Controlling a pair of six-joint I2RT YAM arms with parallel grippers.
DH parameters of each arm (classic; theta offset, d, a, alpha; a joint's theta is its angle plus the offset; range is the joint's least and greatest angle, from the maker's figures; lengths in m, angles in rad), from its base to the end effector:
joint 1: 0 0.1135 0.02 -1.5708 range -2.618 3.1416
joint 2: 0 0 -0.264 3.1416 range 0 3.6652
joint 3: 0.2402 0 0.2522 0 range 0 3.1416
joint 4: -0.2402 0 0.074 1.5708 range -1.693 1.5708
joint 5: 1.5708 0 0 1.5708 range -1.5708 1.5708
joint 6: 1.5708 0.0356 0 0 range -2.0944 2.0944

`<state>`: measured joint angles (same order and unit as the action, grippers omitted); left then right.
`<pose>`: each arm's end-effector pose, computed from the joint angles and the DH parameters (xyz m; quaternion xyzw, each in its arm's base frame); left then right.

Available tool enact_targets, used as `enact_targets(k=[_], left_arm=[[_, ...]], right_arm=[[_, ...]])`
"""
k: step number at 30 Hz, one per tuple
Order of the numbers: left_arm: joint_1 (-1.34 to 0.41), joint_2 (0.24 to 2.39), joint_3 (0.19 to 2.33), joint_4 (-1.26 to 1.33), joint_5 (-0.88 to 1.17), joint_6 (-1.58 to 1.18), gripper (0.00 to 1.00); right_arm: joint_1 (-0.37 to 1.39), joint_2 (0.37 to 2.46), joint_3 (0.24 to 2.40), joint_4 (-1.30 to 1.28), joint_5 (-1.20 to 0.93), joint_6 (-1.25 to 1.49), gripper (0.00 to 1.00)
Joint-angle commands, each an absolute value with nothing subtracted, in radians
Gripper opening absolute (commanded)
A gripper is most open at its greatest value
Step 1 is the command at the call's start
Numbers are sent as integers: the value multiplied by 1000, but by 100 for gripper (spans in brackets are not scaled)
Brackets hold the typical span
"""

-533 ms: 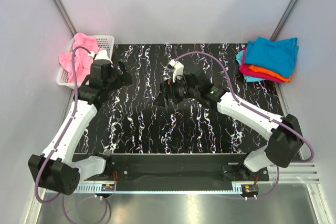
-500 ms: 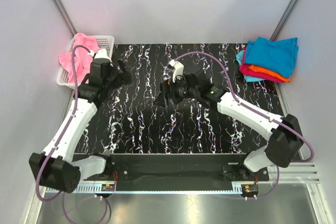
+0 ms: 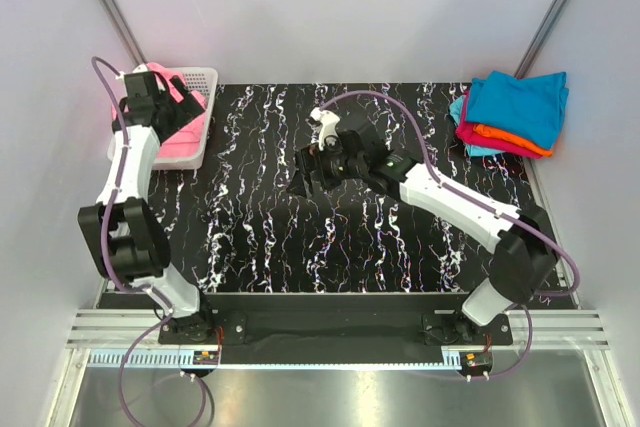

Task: Fold and stack the t-shirts
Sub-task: Grab the tshirt from the pile

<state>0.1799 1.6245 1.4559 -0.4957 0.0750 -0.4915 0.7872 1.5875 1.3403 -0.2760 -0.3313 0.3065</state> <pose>0.3664 0.0639 0.3277 -0.2805 0.8537 -0.1012 0.4271 0.2529 0.2702 0.3219 -0.2834 0.8099 0.3785 0.3471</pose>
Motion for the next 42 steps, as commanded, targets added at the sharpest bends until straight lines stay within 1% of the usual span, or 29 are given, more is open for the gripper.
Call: enact_targets(k=[1,3,8,12,20,28,30,33,34,39,40,42], left_arm=[[244,1687,1577,-463,107,-469,99],[271,1735,1617,-463,114,-479,95],[340,1825,1670,-462,57,-497,94],[373,1887,1672,-479,-116,-593,93],[374,2068,1759,-511,-202,-623,89],[374,2146,1821,-508,-297,-563,86],[373,2164,1838,-508,-307,-548,83],[371,2181,1858,-508,-295,-525,72],[368,2184,1861,-506,-295,-509,70],[342,2212,1891,-485,-317,-446,65],[341,2218,1894,-482,-324,-434,56],[336,2233,1898,-468,-316,-430,47]], right_arm=[[795,1631,1428,-307,-321,272,96],[796,1661,1469,-322,-328,267,96],[793,1724,1526,-331,-336,265,97],[785,1749,1537,-331,-353,265,97],[741,1798,1545,-331,-403,276,97],[721,1841,1558,-330,-414,291,96],[721,1853,1568,-331,-416,298,96],[721,1864,1578,-330,-420,304,96],[721,1865,1582,-328,-420,305,96],[721,1875,1591,-324,-422,318,96],[721,1875,1591,-324,-422,318,96],[721,1873,1588,-325,-419,316,96]])
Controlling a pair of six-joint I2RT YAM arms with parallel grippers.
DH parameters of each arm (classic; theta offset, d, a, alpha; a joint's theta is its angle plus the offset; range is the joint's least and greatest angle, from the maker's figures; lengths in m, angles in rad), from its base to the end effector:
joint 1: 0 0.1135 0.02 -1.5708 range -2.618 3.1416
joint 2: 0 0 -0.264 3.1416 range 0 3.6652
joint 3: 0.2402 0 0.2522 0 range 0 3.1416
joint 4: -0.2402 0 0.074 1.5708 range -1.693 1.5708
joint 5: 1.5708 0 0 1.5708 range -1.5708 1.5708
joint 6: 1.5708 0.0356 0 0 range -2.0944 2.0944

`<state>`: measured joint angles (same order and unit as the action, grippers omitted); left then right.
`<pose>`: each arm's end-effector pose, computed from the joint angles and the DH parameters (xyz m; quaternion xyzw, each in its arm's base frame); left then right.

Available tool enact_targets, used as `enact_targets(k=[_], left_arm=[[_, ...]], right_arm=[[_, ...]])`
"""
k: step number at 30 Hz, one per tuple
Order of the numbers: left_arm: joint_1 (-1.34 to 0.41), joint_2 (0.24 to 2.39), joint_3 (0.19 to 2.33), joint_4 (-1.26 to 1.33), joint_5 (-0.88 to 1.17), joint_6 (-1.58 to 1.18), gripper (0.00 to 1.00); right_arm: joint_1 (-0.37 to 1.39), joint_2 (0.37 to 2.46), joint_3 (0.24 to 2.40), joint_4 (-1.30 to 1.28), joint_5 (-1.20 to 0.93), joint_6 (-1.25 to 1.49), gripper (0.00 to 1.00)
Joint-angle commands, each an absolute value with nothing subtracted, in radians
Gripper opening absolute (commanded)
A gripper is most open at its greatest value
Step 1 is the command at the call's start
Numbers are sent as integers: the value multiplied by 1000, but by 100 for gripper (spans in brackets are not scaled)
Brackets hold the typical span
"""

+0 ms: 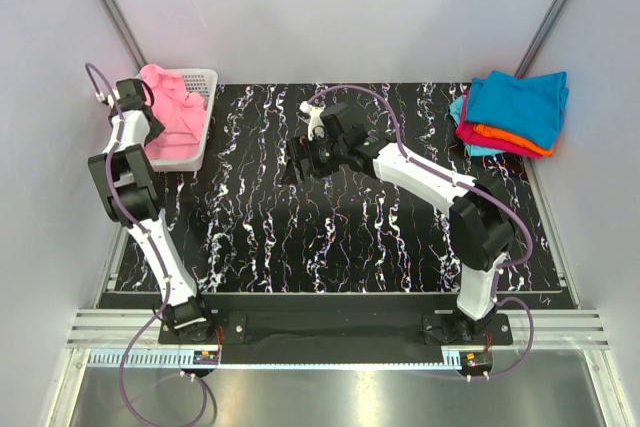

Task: Fold and stack the t-shirts
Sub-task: Grab the tshirt from the pile

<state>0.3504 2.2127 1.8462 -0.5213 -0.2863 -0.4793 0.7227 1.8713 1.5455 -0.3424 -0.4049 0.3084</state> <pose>0.4629 0.1799 0.2093 -0.4196 0.8343 0.1128 0.3394 0.3156 0.2970 0.2780 -0.2671 0.8446 0.3680 0.2825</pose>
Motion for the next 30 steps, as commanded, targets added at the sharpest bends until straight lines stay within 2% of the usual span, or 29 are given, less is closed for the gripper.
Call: enact_targets(k=[1,2,4,5,14,15,16,17,19,20,22,30], left_arm=[[337,2238,1899,-459,-305,-417,38],[336,2244,1910,-459,-299,-417,23],[325,2240,1908,-454,-308,-408,2],[322,2235,1908,-454,-313,-407,0],[258,2151,1847,-425,-429,-379,0],[253,2149,1847,-425,-437,-374,4],[252,2152,1851,-426,-451,-367,15],[238,2158,1855,-426,-509,-354,35],[216,2186,1877,-431,-595,-293,53],[192,2198,1884,-431,-691,-270,58],[172,2229,1900,-431,-770,-221,64],[167,2255,1953,-436,-891,-189,65]], right_arm=[[721,1873,1585,-325,-419,313,96],[719,1870,1580,-324,-417,313,96],[716,1871,1578,-324,-417,311,96],[713,1871,1577,-325,-419,311,96],[712,1850,1568,-324,-425,318,95],[712,1847,1565,-322,-425,319,96],[712,1842,1562,-322,-423,319,95],[712,1841,1557,-321,-423,319,95],[709,1833,1551,-321,-417,314,95],[710,1832,1549,-321,-417,313,96],[709,1839,1551,-321,-420,311,95],[704,1859,1566,-322,-440,311,95]])
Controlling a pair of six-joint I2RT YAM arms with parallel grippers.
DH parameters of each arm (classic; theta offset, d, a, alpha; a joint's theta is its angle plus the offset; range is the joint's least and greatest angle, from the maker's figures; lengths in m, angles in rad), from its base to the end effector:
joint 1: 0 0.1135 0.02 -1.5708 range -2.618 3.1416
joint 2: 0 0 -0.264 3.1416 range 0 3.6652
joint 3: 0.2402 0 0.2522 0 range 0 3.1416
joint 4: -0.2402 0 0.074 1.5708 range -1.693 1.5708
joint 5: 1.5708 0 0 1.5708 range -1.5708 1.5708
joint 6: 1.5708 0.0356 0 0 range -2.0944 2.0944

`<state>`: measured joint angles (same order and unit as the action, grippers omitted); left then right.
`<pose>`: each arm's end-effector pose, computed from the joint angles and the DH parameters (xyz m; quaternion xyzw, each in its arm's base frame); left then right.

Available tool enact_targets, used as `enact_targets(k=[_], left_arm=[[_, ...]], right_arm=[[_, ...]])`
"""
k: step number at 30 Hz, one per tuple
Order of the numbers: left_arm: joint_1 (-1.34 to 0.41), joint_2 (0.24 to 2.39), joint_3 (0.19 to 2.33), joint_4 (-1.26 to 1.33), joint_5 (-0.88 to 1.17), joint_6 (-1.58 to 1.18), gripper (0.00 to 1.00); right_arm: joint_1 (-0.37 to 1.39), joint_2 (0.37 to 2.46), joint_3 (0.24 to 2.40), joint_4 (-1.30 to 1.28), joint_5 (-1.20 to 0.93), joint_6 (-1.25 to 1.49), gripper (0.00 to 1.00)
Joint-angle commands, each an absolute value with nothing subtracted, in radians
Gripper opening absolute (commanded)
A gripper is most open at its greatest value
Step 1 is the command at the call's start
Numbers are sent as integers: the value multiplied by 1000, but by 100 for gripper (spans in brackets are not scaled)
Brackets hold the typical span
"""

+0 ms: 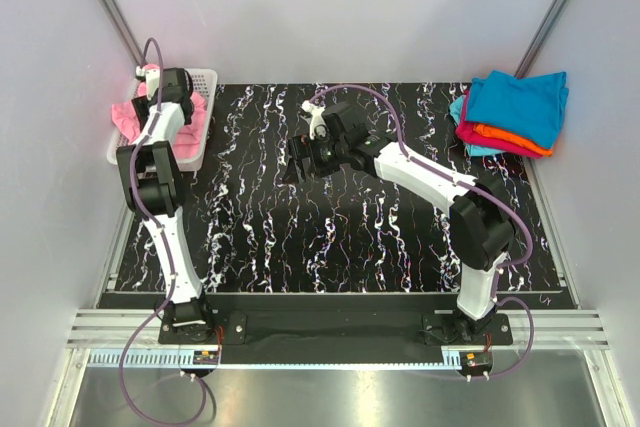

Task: Fold and stack the t-shirts
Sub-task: Grab the tshirt from the pile

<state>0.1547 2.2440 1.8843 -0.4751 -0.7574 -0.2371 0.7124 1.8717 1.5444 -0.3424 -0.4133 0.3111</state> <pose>0.4923 0.1015 0.2158 -0.2992 0.8245 0.3309 0.3482 0.3184 0.2939 0.2775 -0.2631 0.8456 0.3698 0.2811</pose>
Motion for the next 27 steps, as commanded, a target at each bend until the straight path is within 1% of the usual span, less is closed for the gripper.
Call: enact_targets(k=[1,3,13,19,22,27], left_arm=[[170,2261,1968,-437,-906,-184,65],[184,2261,1977,-446,-936,-193,65],[275,2292,2002,-486,-842,-216,66],[318,2336,2040,-506,-706,-215,70],[325,2348,2045,-514,-591,-221,69],[325,2362,2039,-525,-535,-242,68]], right_arm=[[703,1861,1569,-322,-442,311,96],[698,1864,1577,-322,-446,311,95],[693,1865,1592,-327,-469,327,95],[686,1847,1614,-334,-485,333,95],[687,1847,1623,-334,-495,341,95],[687,1867,1625,-334,-506,351,95]])
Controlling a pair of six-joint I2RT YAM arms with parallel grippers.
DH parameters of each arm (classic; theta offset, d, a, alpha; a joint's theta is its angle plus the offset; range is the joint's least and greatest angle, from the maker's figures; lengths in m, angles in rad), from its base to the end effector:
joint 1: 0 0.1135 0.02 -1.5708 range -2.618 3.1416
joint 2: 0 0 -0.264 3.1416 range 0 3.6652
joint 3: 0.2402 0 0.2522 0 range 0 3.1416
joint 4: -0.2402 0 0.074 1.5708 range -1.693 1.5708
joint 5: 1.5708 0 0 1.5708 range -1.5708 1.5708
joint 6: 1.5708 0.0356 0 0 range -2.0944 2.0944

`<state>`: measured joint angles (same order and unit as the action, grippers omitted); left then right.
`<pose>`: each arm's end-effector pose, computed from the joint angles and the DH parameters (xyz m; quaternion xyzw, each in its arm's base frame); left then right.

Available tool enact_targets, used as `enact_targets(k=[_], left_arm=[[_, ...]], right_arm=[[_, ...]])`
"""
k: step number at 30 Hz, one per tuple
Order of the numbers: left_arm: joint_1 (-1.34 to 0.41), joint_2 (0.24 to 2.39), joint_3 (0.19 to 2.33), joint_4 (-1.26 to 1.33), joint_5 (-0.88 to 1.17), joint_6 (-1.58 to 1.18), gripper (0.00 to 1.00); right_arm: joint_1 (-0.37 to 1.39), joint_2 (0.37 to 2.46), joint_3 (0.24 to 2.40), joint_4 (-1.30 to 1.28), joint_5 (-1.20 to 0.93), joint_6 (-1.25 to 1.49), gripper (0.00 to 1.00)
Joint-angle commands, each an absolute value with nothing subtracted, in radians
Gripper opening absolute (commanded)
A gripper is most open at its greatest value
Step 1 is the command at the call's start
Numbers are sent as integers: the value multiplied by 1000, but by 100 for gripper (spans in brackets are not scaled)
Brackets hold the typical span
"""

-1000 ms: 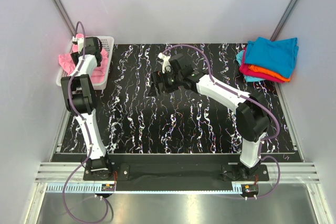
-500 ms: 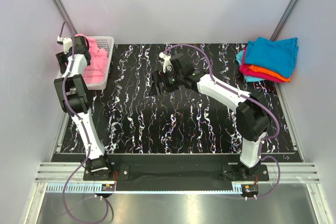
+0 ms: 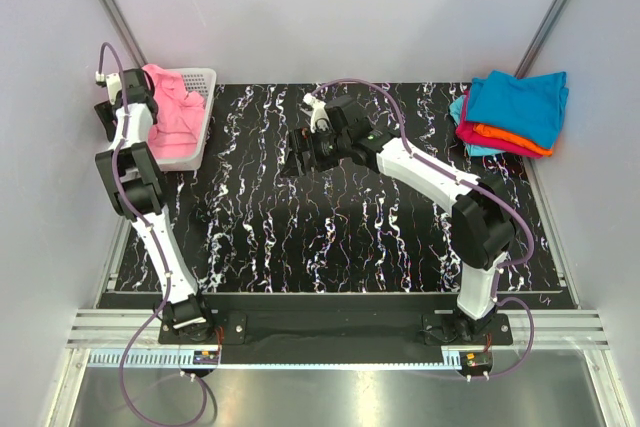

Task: Fold and stack the t-shirts
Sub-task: Grab the tshirt from the pile

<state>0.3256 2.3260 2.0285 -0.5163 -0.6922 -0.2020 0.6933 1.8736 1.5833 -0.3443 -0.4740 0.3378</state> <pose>0.4877 0.1886 0.2176 -0.3489 0.8112 0.3361 0.3275 0.3247 0.2909 0.2902 -0.2576 0.8351 0.3985 0.2783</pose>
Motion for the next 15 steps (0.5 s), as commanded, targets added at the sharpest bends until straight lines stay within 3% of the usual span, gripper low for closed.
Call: enact_targets(k=[1,15], left_arm=[[322,2362,2034,-525,-535,-247,67],[308,2312,2011,-523,-497,-239,63]], right_arm=[[687,1870,1624,-333,-506,357,95],[687,1901,1632,-322,-531,371,94]])
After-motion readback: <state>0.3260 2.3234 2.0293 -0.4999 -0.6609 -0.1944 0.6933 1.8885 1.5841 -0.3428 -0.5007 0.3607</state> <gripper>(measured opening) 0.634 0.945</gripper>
